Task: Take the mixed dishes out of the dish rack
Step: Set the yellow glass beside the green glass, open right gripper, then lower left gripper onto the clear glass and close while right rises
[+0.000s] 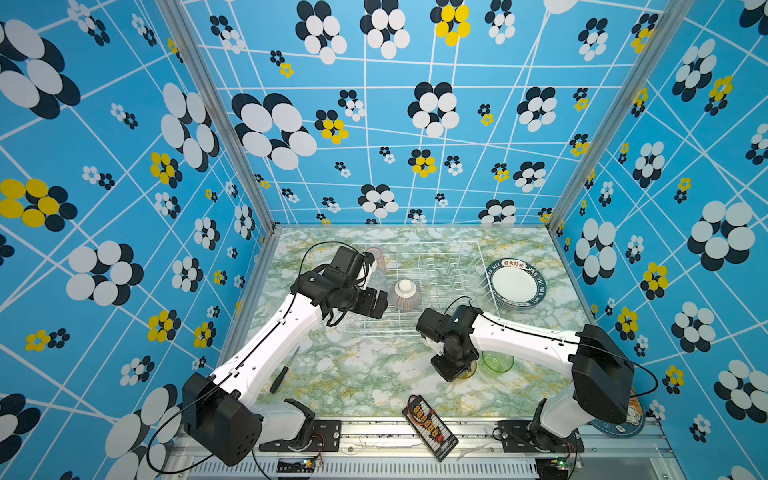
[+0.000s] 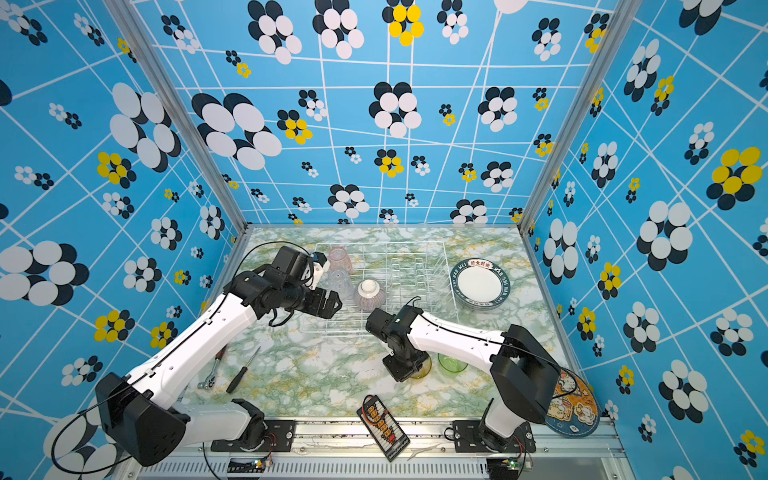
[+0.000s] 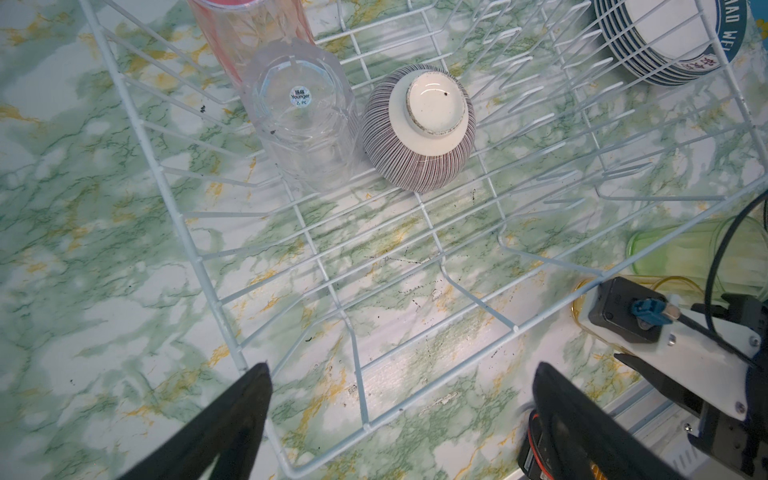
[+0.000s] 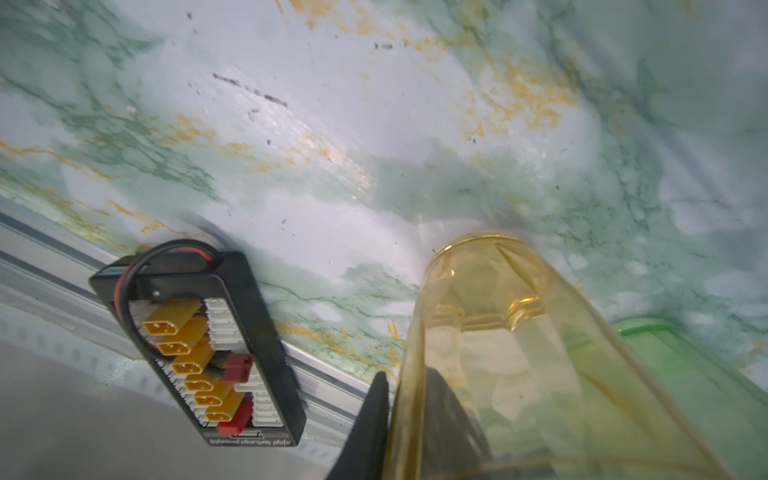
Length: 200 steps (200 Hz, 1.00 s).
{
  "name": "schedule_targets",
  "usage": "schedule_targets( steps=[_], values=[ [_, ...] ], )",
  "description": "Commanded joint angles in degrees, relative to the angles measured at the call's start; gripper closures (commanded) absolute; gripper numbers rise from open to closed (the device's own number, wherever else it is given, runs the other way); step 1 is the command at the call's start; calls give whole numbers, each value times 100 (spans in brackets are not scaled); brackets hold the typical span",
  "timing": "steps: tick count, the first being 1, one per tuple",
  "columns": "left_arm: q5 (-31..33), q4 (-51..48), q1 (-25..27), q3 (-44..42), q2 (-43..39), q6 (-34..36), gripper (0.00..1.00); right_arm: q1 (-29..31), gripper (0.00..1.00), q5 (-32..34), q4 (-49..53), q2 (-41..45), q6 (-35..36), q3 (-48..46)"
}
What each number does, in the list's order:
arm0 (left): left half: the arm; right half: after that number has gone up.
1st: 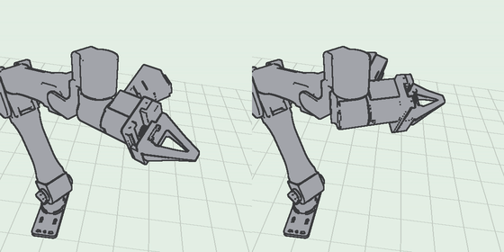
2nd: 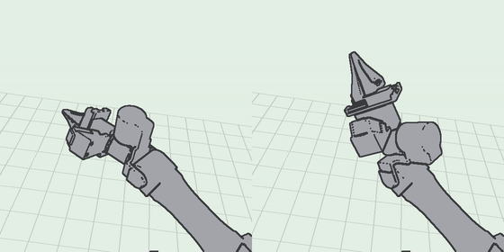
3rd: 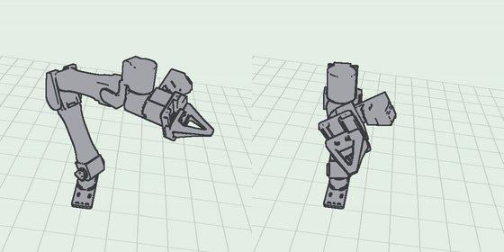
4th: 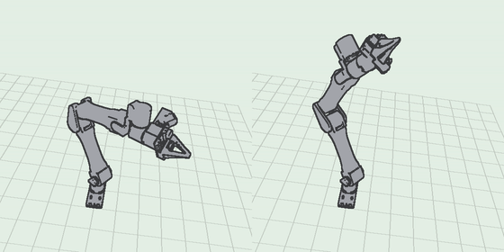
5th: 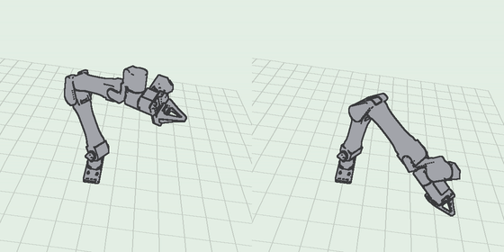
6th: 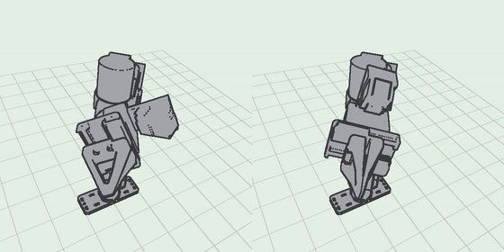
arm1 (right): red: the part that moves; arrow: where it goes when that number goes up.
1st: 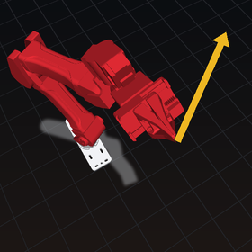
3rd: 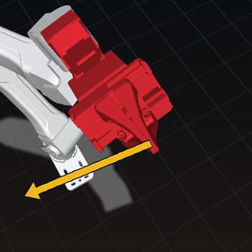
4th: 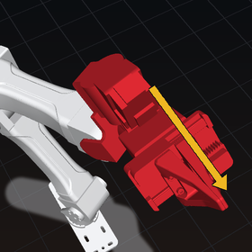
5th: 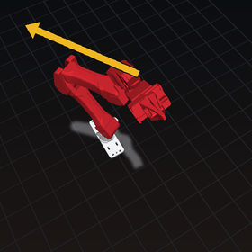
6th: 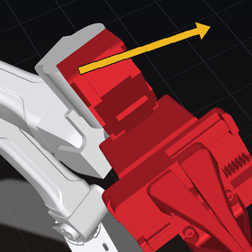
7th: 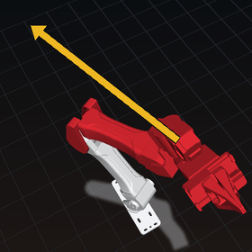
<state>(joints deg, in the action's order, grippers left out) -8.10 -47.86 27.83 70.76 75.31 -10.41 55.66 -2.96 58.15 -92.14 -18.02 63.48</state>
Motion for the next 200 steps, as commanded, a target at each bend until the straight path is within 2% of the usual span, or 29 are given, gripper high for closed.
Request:
schedule_targets(
  steps=[1,32,84,123,134,149,157,200],
  values=[
    [23,-92,29,-41,-113,91,1,-110,78,373,-84,216,-230,55],
    [94,-135,28,-19,-96,92,1,-113,62,367,-49,524,-266,89],
    [131,-35,24,37,120,114,1,-108,50,-23,-82,1549,-242,210],
    [441,84,108,467,722,206,1,-232,33,286,-207,2340,-246,389],
    [674,80,70,697,972,224,0,-329,32,408,-263,2516,-255,418],
    [806,41,-30,1035,1343,209,10,-473,30,509,-374,2723,-250,411],
    [865,16,-99,1232,1564,198,12,-541,30,522,-422,2803,-229,389],
    [906,-520,-374,2362,2823,242,10,-753,28,602,-481,2953,-90,369]
  ],
)
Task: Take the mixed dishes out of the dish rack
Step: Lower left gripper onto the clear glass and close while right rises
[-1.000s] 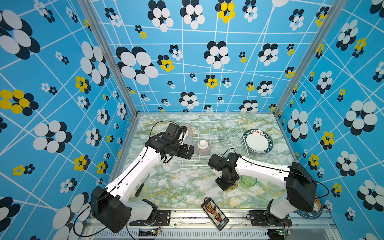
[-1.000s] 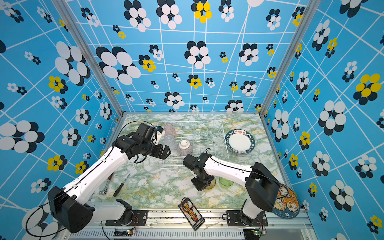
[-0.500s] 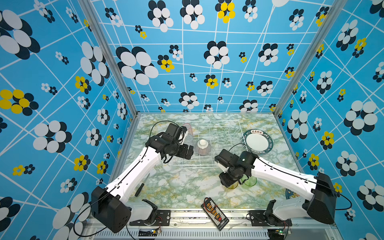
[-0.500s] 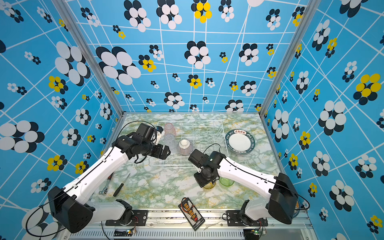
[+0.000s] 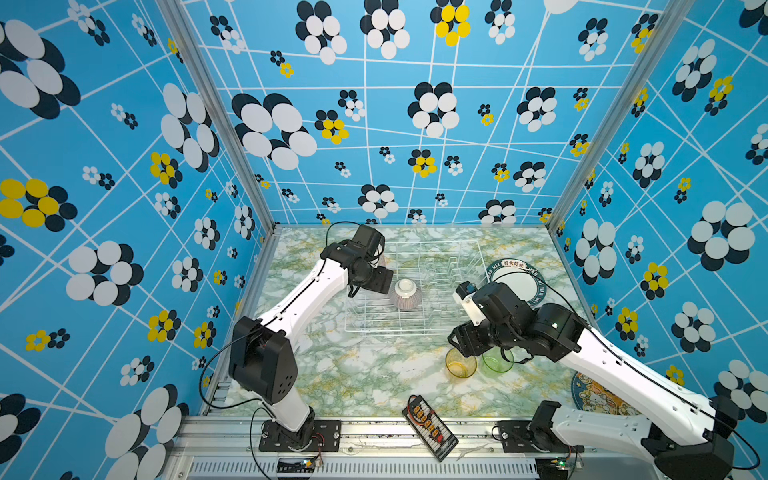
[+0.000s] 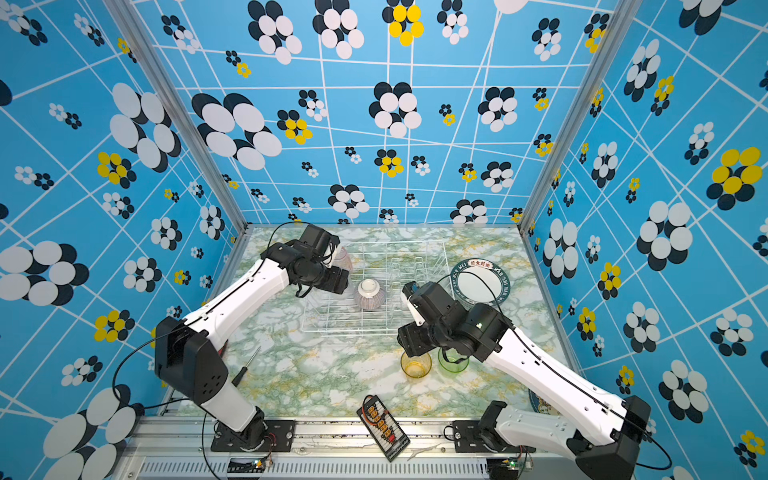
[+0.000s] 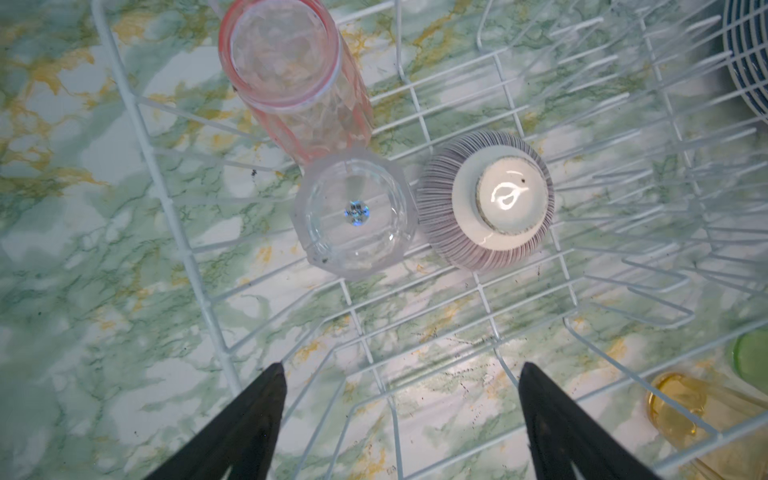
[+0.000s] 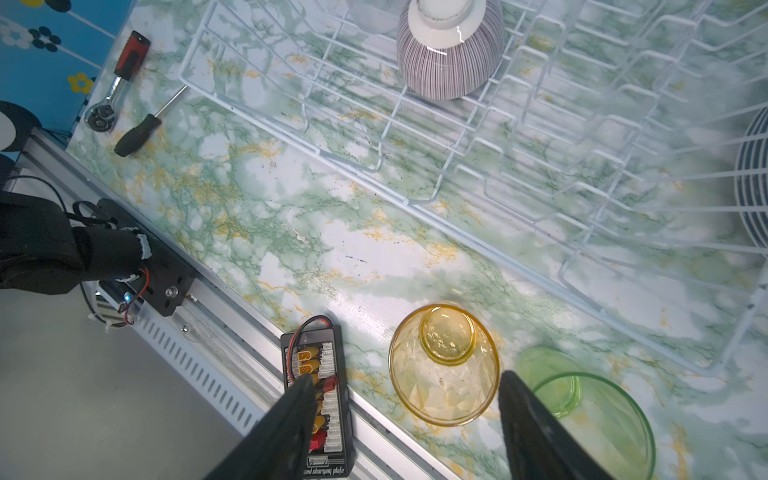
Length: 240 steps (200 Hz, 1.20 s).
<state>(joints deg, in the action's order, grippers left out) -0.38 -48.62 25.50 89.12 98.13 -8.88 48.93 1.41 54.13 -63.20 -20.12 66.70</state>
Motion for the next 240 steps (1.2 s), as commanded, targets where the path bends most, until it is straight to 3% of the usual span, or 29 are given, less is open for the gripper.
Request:
schedule_targets(
  steps=[1,124,198,240],
  values=[
    [135,-458,-145,557,572,89,10,-87,28,157,-83,52,125,46],
    [64,-965,-245,1671,2004,134,13,-545,25,-184,-635,-84,333,-147],
    [134,-1073,-313,1839,2291,211,26,-726,25,-336,-789,-115,323,-252],
    [106,-1108,-321,1822,2327,269,43,-779,25,-378,-871,-196,304,-314]
  ],
)
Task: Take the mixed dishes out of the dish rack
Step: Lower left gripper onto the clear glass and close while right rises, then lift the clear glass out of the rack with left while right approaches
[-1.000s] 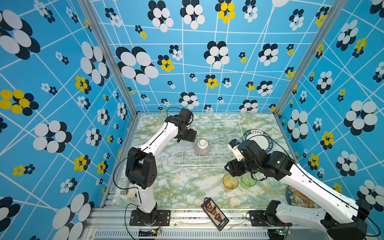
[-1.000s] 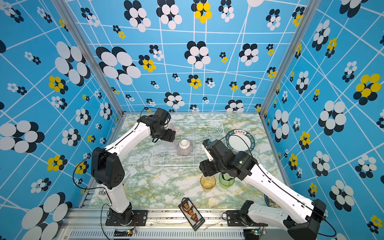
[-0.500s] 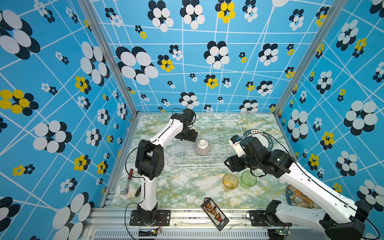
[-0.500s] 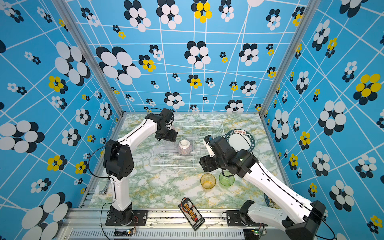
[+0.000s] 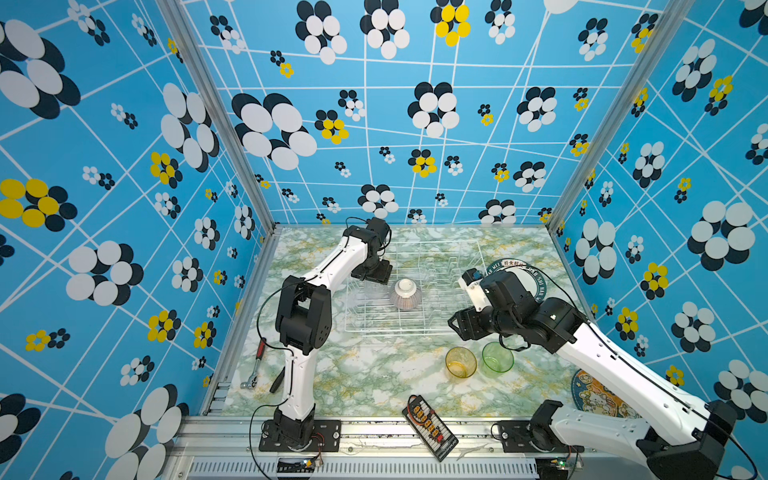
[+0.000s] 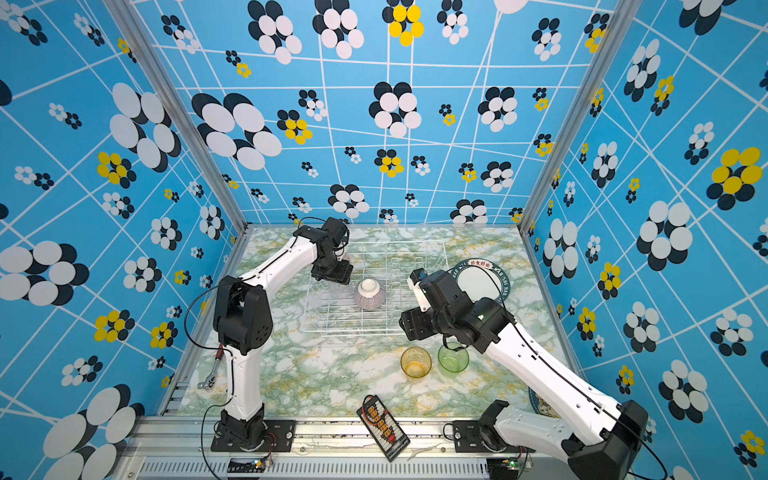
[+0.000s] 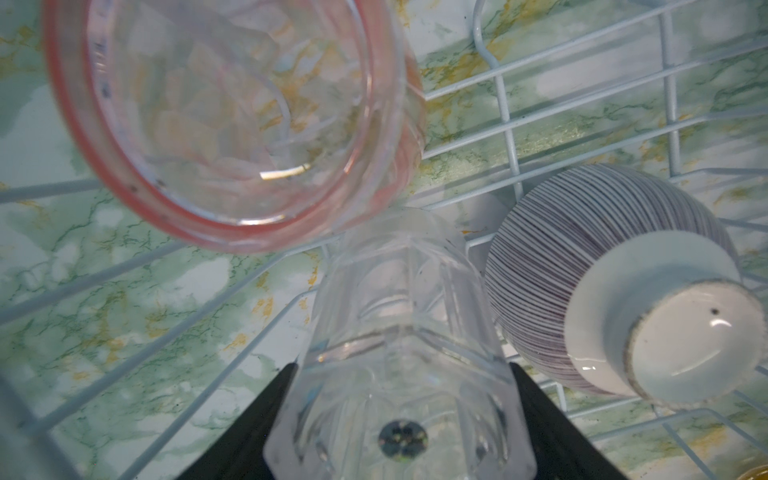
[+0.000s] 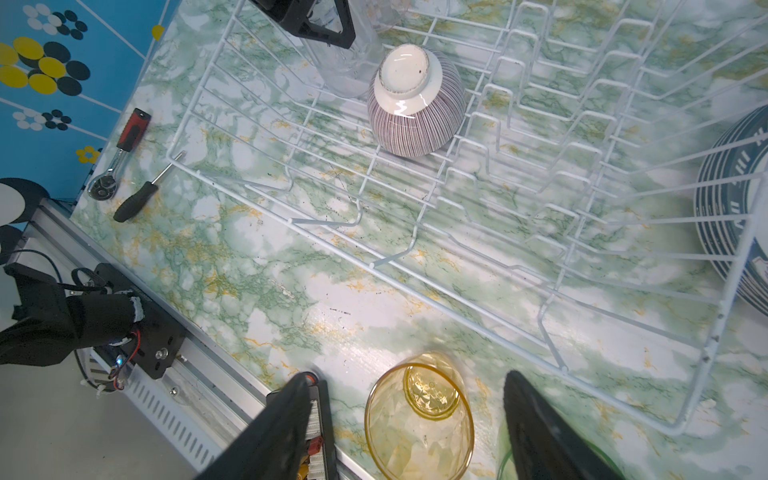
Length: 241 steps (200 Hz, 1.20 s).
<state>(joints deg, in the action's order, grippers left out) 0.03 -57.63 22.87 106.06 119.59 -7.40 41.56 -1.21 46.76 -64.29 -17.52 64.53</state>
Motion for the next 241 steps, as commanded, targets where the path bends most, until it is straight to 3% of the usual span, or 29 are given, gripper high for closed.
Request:
schedule_targets(
  steps=[1,32,119,189,241],
  values=[
    [62,-211,-57,127,179,122,44,-43,25,-116,-138,-85,41,-103],
    [-20,-117,-90,-76,62,125,55,-69,25,-169,-274,-101,-2,-175],
    [-775,129,-256,-597,-913,99,55,-251,25,-771,-1013,-141,-222,-487],
    [-1656,347,-451,-1084,-1660,37,55,-703,28,-2626,-3198,-27,-974,-1409],
    [-3159,816,-630,-1699,-2433,-93,55,-851,37,-3215,-5028,73,-1480,-2156]
  ],
)
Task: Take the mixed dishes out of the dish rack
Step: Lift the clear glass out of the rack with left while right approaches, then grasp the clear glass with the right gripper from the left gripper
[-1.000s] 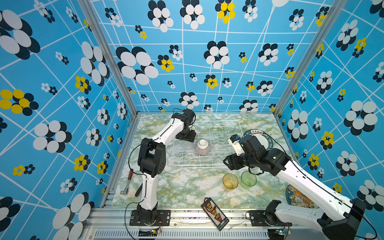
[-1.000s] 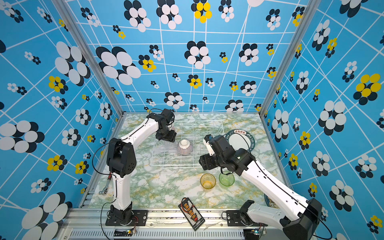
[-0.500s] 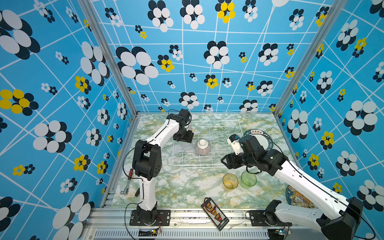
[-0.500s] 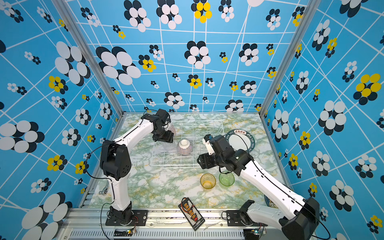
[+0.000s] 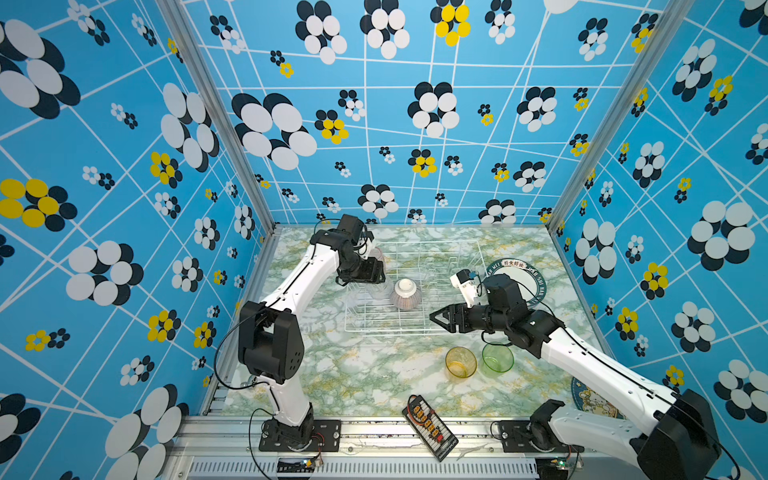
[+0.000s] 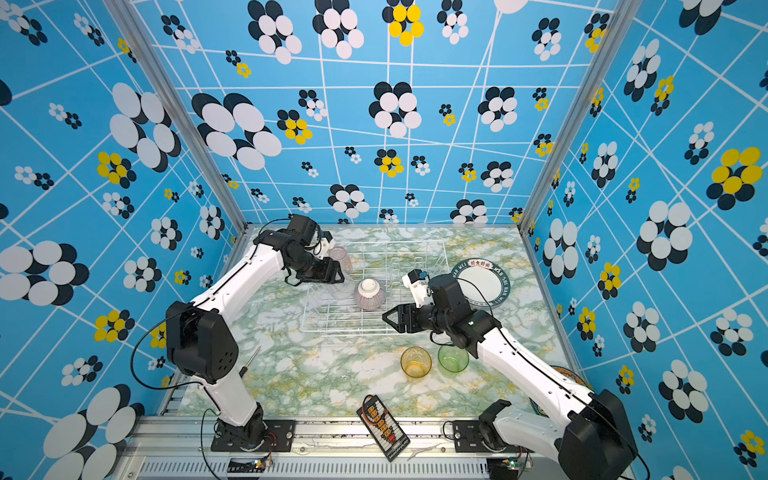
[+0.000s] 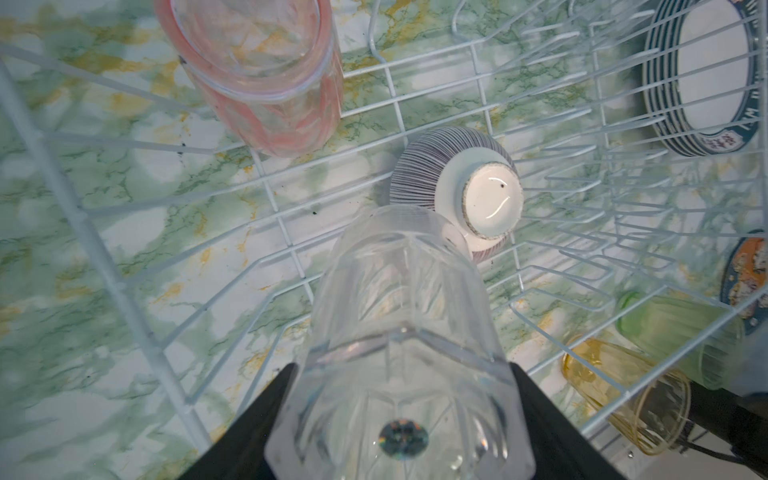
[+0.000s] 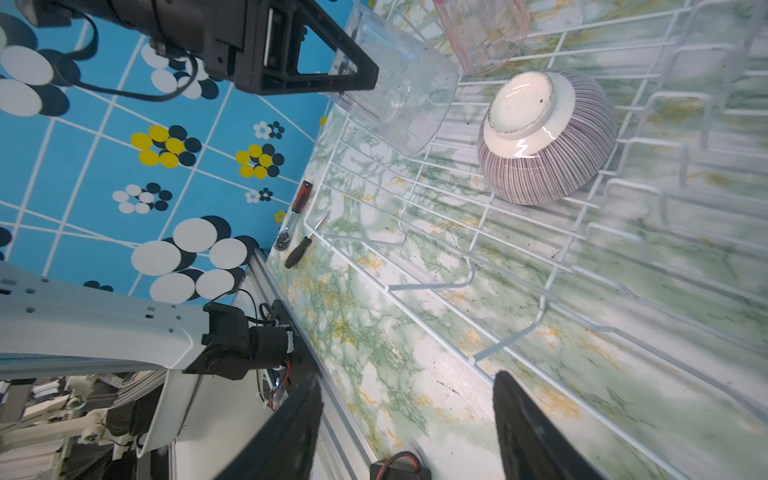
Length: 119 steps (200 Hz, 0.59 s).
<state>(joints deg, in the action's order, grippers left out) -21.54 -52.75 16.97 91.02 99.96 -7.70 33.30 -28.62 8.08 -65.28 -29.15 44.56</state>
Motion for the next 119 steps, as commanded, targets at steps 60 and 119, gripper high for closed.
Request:
schedule_targets(
  steps=[60,119],
  values=[
    [-3195,1558,-38,-1006,-1183,-627,55,-46,45,-715,-2114,138,-583,-333],
    [-4285,2951,-18,-1724,-1604,-1521,55,-61,46,-788,-2630,207,-659,-324]
  ],
)
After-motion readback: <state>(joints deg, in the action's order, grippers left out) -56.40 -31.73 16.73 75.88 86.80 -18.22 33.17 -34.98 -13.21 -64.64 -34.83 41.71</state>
